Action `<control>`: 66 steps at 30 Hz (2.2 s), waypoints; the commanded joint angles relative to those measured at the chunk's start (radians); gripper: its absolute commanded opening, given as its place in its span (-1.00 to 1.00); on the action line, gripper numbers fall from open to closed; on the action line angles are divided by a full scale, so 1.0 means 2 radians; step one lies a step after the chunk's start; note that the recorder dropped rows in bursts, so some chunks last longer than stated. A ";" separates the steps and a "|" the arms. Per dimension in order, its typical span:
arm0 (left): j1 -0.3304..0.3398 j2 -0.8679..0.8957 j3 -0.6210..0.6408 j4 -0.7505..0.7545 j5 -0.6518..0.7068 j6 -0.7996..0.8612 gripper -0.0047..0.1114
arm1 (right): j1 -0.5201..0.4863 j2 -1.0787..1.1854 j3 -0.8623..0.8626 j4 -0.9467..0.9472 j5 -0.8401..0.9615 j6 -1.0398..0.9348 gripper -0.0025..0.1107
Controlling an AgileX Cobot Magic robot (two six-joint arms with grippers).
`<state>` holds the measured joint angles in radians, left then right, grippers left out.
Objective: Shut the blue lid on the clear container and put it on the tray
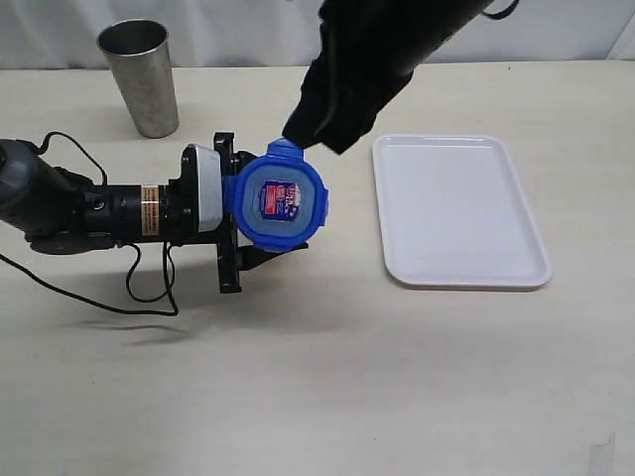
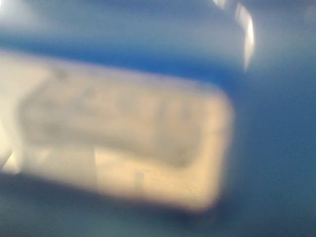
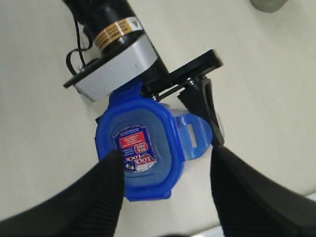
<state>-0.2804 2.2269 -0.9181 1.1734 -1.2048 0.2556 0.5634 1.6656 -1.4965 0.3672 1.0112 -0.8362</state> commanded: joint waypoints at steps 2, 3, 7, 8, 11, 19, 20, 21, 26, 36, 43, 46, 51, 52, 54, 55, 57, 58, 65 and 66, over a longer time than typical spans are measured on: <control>0.002 -0.001 -0.002 0.000 0.010 0.005 -0.92 | 0.052 0.033 -0.002 -0.078 -0.016 -0.006 -0.07; 0.002 -0.001 -0.002 0.000 0.010 0.005 -0.92 | 0.057 0.040 -0.002 -0.091 -0.020 -0.002 -0.07; 0.002 -0.001 -0.002 0.000 0.010 0.005 -0.92 | 0.063 0.057 -0.002 -0.127 -0.037 0.011 -0.07; 0.002 -0.001 -0.002 0.000 0.010 0.005 -0.92 | 0.063 0.059 -0.002 -0.127 -0.041 0.011 -0.07; 0.002 -0.001 -0.002 0.000 0.010 0.005 -0.92 | 0.063 0.061 -0.002 -0.127 -0.044 0.011 -0.08; 0.002 -0.001 -0.002 0.002 0.010 0.001 -0.92 | 0.063 0.089 -0.002 -0.114 -0.020 0.018 -0.14; 0.002 -0.001 -0.002 0.002 0.010 0.001 -0.92 | 0.063 0.094 -0.002 -0.114 -0.017 0.018 -0.14; 0.002 -0.001 -0.002 0.002 0.008 0.000 -0.92 | 0.063 0.099 -0.002 -0.113 -0.015 0.018 -0.14; 0.002 -0.001 -0.002 0.002 0.004 -0.003 -0.92 | 0.063 0.111 -0.002 -0.109 -0.004 0.021 -0.33; 0.002 -0.001 -0.002 0.002 -0.008 -0.028 -0.92 | 0.063 0.126 -0.002 -0.128 0.003 0.025 -0.59; 0.002 -0.001 -0.002 -0.004 -0.008 -0.080 -0.92 | 0.063 0.119 -0.025 -0.149 -0.002 0.057 -0.71; 0.002 -0.001 -0.002 -0.014 -0.008 -0.106 -0.92 | 0.063 0.105 -0.040 -0.193 -0.020 0.109 -0.71; 0.002 -0.001 -0.002 -0.029 -0.008 -0.144 -0.92 | 0.063 0.079 -0.060 -0.277 -0.034 0.206 -0.71; 0.002 -0.001 -0.002 -0.032 -0.008 -0.158 -0.92 | 0.063 0.072 -0.060 -0.287 -0.039 0.223 -0.71; 0.002 -0.001 -0.002 -0.037 -0.008 -0.172 -0.92 | 0.063 0.060 -0.060 -0.293 -0.049 0.245 -0.71; 0.002 -0.001 -0.002 -0.039 -0.008 -0.172 -0.92 | 0.063 0.054 -0.060 -0.293 -0.052 0.260 -0.71; 0.002 -0.001 -0.002 -0.039 -0.008 -0.173 -0.92 | 0.063 0.046 -0.060 -0.274 -0.054 0.283 -0.71; 0.002 -0.001 -0.002 -0.040 -0.008 -0.180 -0.92 | 0.063 0.045 -0.060 -0.255 -0.053 0.284 -0.71; 0.002 -0.001 -0.002 -0.043 -0.008 -0.218 -0.92 | 0.063 0.064 -0.004 -0.131 -0.036 0.245 -0.86; 0.002 -0.001 -0.002 -0.041 -0.008 -0.224 -0.92 | 0.062 0.068 0.003 -0.161 -0.037 0.266 -0.88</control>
<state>-0.2764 2.2289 -0.9244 1.0982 -1.2004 -0.1600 0.6916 1.7950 -1.5130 0.1028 0.9379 -0.3434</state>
